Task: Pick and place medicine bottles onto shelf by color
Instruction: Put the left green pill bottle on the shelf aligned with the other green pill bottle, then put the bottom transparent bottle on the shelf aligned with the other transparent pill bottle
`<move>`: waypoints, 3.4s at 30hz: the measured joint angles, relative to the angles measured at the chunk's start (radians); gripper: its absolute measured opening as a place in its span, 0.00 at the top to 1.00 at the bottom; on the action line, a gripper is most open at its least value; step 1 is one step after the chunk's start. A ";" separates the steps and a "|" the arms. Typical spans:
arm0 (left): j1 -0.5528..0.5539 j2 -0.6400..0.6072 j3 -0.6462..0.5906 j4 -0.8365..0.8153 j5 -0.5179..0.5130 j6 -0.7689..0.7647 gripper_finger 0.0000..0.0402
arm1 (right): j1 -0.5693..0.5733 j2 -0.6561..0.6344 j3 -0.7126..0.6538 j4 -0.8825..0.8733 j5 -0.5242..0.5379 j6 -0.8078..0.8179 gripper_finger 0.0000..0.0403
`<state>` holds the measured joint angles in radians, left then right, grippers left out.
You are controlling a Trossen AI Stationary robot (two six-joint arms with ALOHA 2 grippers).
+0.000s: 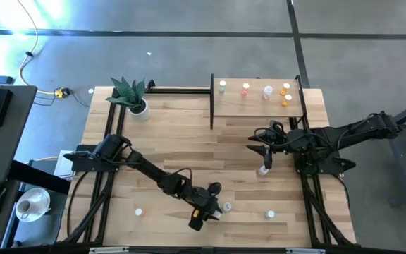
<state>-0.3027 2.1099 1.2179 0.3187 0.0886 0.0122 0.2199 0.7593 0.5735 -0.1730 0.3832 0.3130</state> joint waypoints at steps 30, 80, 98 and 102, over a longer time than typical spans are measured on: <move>0.551 -0.464 0.001 -0.089 -0.027 0.198 0.72 | 0.000 0.000 0.000 -0.010 0.000 0.002 0.61; 0.839 -0.204 0.267 -0.393 -0.075 0.014 0.72 | 0.000 0.000 0.000 -0.011 0.000 0.000 0.61; 0.839 -0.202 0.264 -0.375 -0.075 0.017 0.63 | 0.000 0.000 0.000 -0.011 0.000 0.000 0.61; 0.839 -0.203 0.264 -0.374 -0.074 0.017 0.59 | 0.000 0.000 0.000 -0.011 0.000 0.000 0.61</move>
<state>0.5362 1.9073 1.4815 -0.0552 0.0142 0.0292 0.2195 0.7593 0.5735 -0.1844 0.3836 0.3126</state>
